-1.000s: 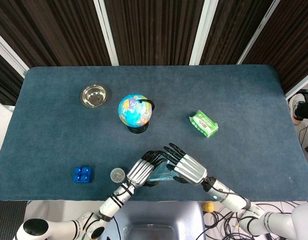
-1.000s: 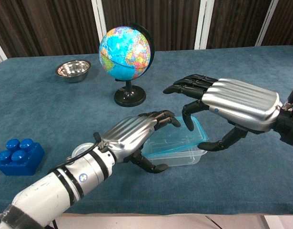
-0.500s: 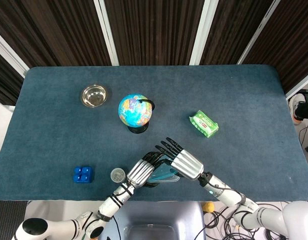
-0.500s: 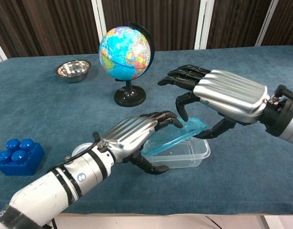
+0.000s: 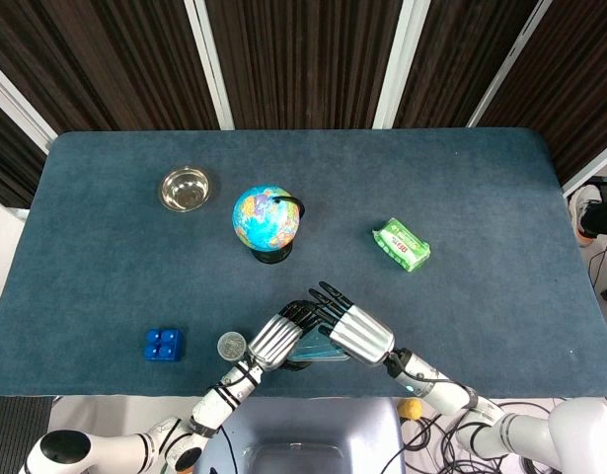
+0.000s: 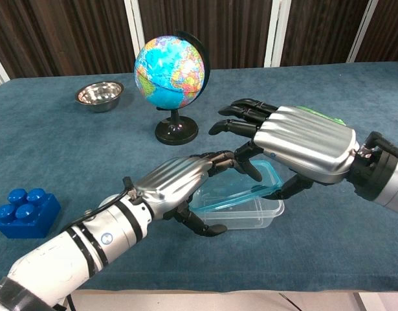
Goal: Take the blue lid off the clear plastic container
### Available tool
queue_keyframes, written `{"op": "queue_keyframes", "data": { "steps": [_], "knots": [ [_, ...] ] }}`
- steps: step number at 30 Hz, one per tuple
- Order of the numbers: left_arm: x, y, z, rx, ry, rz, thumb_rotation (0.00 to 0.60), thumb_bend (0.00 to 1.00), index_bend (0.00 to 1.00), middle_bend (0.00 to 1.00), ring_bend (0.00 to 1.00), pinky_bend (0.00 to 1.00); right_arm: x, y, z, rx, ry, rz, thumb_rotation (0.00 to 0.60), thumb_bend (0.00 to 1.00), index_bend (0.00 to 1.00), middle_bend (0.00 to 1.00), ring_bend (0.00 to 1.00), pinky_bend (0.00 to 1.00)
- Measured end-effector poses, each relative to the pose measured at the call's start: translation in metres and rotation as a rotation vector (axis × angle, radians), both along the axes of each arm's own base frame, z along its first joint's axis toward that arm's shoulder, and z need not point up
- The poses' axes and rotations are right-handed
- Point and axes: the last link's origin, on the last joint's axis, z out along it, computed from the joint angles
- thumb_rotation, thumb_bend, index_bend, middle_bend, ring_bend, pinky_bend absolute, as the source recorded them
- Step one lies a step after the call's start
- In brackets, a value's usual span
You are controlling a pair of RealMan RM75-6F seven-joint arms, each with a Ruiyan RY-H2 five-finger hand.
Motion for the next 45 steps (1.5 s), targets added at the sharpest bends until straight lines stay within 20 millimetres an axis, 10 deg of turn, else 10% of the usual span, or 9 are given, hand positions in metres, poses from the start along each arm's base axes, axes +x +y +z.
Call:
{"op": "queue_keyframes", "data": {
  "steps": [32,36,45],
  "knots": [
    [-0.006,-0.010,0.011,-0.045,-0.054,-0.015,0.600,0.35,0.14,0.24,0.13,0.22,0.007,0.003,0.011,-0.045,-0.043,0.050,0.600,1.00,0.70,0.18,0.00,0.08],
    [-0.007,-0.007,0.013,-0.020,-0.061,-0.009,0.598,0.33,0.02,0.06,0.03,0.15,0.006,0.002,0.015,-0.061,-0.038,0.061,0.600,1.00,0.70,0.18,0.00,0.08],
    [-0.006,0.000,0.024,-0.008,-0.171,0.050,0.471,0.29,0.00,0.00,0.00,0.11,0.003,0.005,0.021,-0.063,-0.038,0.081,0.600,1.00,0.70,0.18,0.00,0.08]
  ]
}}
